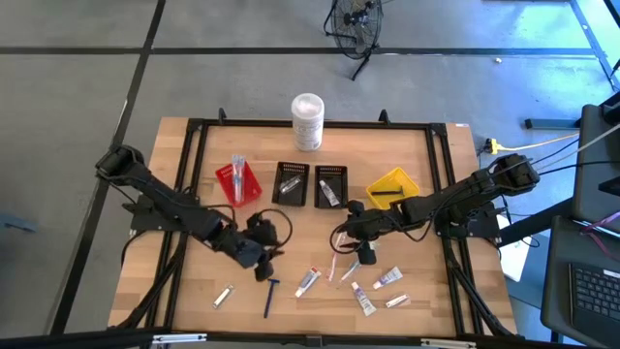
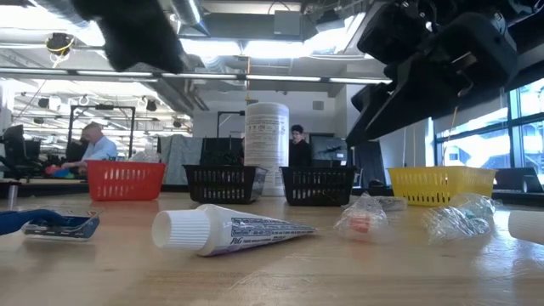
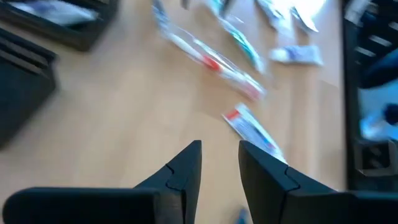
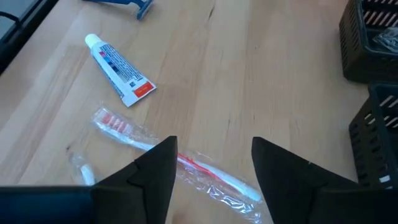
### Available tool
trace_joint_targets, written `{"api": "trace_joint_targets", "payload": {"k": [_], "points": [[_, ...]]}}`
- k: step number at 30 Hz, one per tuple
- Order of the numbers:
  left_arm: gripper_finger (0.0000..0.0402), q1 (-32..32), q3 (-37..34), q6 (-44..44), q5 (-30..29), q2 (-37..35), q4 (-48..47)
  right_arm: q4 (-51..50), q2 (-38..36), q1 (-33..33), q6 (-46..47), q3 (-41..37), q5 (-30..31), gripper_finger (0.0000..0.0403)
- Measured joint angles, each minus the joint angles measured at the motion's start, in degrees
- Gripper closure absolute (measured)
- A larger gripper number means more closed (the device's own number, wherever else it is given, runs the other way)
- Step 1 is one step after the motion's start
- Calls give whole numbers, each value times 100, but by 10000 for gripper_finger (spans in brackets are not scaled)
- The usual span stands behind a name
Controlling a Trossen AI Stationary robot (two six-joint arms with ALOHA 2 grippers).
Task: Pick & Place Travel size toiletries
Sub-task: Put the silver nail cutter into the left black bin
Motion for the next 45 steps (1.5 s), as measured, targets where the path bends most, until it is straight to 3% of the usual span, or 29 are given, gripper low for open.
{"api": "trace_joint_targets", "payload": {"k": [11, 20, 30, 36, 45], "points": [[323, -616, 0, -1393, 1214, 2, -945, 126, 0, -92, -558, 0, 0, 221], [301, -795, -2, -2380, 2399, 2, -2125, 526, 0, -451, -919, 0, 0, 221], [255, -1188, -2, -3349, 2779, 283, -1976, 556, -2, -719, -917, 0, 0, 211], [251, -1562, -2, -4053, 3347, 927, -1963, 553, -2, -730, -919, 0, -66, 215], [251, -1771, 0, -4372, 3567, 1486, -1384, 553, -2, -728, -893, 0, -66, 230]]}}
